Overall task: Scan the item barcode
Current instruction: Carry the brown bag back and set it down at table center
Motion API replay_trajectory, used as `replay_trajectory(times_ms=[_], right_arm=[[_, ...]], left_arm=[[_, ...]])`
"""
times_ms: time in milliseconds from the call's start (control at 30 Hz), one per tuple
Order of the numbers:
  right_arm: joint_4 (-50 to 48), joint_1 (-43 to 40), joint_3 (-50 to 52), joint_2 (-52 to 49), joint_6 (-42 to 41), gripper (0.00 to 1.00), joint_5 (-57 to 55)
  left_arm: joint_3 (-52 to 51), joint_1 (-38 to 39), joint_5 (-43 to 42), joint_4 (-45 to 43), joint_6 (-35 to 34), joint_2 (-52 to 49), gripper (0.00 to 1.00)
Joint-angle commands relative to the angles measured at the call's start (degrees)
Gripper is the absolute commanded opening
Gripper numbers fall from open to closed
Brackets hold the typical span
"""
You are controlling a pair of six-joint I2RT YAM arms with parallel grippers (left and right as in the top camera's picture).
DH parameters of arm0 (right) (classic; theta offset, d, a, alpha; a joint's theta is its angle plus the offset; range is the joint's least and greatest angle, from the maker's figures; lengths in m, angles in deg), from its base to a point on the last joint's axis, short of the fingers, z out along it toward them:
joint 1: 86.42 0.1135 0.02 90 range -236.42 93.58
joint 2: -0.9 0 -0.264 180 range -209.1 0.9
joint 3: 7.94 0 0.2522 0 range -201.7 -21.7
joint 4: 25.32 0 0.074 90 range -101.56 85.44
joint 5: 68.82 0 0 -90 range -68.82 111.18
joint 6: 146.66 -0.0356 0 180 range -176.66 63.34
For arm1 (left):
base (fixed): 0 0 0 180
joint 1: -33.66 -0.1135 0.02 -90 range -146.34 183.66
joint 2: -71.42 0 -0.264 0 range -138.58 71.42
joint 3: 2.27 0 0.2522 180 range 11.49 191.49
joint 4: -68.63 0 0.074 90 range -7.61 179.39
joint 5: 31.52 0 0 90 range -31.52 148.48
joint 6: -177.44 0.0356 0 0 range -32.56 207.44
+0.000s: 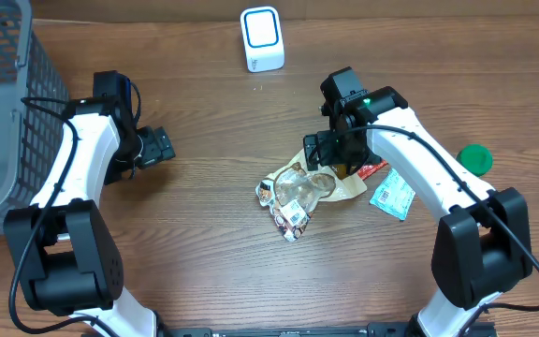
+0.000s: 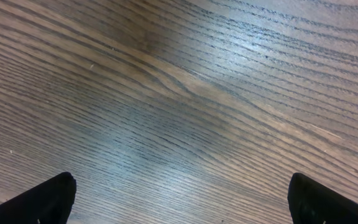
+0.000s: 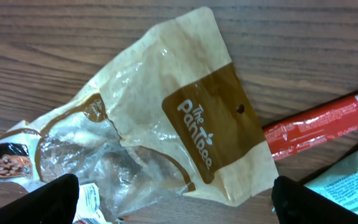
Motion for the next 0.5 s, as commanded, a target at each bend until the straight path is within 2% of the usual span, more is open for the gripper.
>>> replay_trajectory(times_ms=[0, 467], right_arm=[[-1.2, -0.1, 0.4, 0.0, 0.0, 1.00, -0.6], [-2.6, -0.1, 0.4, 0.0, 0.0, 1.00, -0.6]], left_arm=[[0.9, 0.1, -0.3, 0.0, -0.3, -0.5, 1.00], [0.9, 0.1, -0.3, 0.0, -0.4, -0.5, 1.00]])
